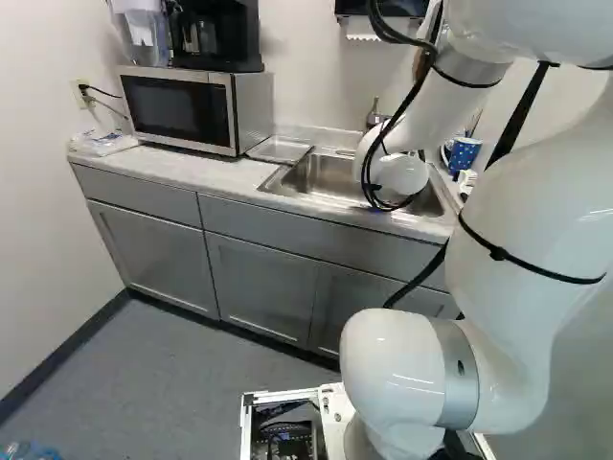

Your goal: Rinse the cup and place it in the tray

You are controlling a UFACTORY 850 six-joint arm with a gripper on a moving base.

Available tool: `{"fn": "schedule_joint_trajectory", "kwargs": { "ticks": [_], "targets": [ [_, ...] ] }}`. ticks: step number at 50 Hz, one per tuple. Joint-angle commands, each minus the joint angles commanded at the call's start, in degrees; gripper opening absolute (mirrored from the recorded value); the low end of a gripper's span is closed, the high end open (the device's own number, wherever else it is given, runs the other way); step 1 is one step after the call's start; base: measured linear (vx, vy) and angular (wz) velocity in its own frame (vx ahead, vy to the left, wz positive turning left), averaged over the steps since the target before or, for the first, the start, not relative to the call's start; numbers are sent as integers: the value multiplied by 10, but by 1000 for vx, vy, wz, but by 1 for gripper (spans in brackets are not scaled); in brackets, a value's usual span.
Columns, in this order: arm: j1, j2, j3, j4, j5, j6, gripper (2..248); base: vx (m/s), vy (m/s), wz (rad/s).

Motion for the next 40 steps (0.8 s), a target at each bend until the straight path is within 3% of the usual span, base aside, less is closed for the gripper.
{"fn": "schedule_joint_trajectory", "kwargs": {
  "ticks": [40],
  "targets": [
    [0,0,0,0,0,0,125,0,0,0]
  ]
}}
